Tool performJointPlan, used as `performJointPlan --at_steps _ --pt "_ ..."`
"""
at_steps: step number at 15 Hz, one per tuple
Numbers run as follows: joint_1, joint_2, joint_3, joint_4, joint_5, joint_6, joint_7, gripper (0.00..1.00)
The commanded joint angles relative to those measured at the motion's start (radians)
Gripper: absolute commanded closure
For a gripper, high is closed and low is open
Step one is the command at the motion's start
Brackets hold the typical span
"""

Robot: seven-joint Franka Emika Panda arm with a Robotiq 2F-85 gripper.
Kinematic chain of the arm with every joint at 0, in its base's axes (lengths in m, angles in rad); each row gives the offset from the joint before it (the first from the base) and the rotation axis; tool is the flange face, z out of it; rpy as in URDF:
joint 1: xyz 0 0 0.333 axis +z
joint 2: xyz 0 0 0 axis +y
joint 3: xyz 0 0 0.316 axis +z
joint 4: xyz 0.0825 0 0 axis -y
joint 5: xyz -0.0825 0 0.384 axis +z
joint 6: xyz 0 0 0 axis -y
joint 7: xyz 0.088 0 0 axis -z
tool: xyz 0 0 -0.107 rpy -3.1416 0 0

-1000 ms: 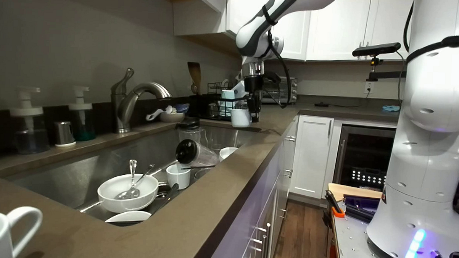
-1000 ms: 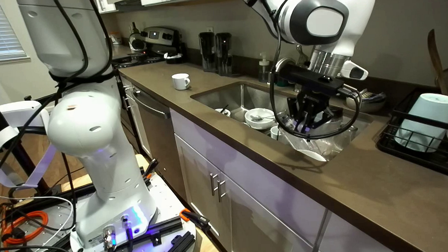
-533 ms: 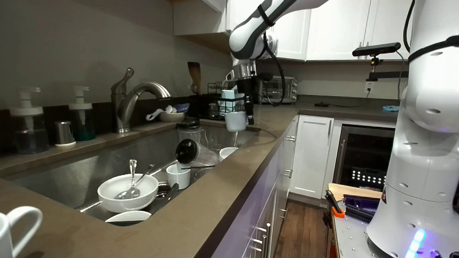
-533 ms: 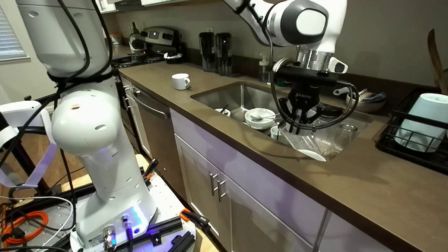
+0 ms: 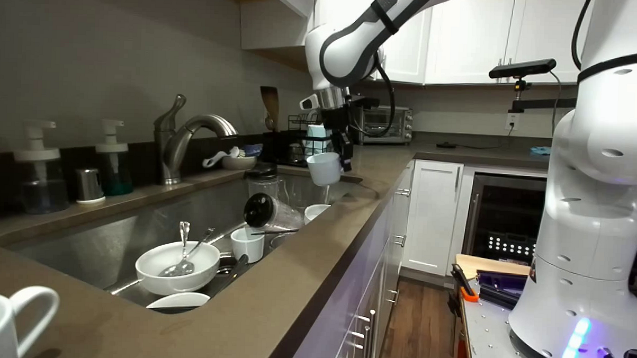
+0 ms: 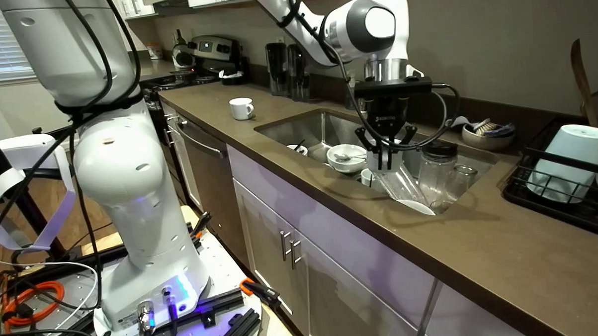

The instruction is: Pick up the white mug on the right side of the counter, pour the liquid out of the mug and into the sink, place the mug down on the right side of the counter

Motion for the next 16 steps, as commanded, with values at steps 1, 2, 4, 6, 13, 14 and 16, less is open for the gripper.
performJointPlan --at_steps 1,2,4,6,13,14,16 --pt "0.026 -0.115 0.018 -0.102 -0.116 0.061 -0.041 0.96" --pt "0.034 -0.124 0.024 -0.123 -0.151 0.083 -0.036 0.96" --pt "0.050 -0.139 0.035 -0.154 -0.212 0.124 -0.038 0.96" --pt "0.051 -0.091 0.028 -0.118 -0.161 0.079 -0.007 0.84" --pt "0.048 -0.078 0.023 -0.121 -0.160 0.078 -0.007 0.84" --pt "0.048 -0.078 0.023 -0.121 -0.160 0.078 -0.007 0.84" --pt "0.048 -0.078 0.022 -0.121 -0.160 0.078 -0.007 0.84"
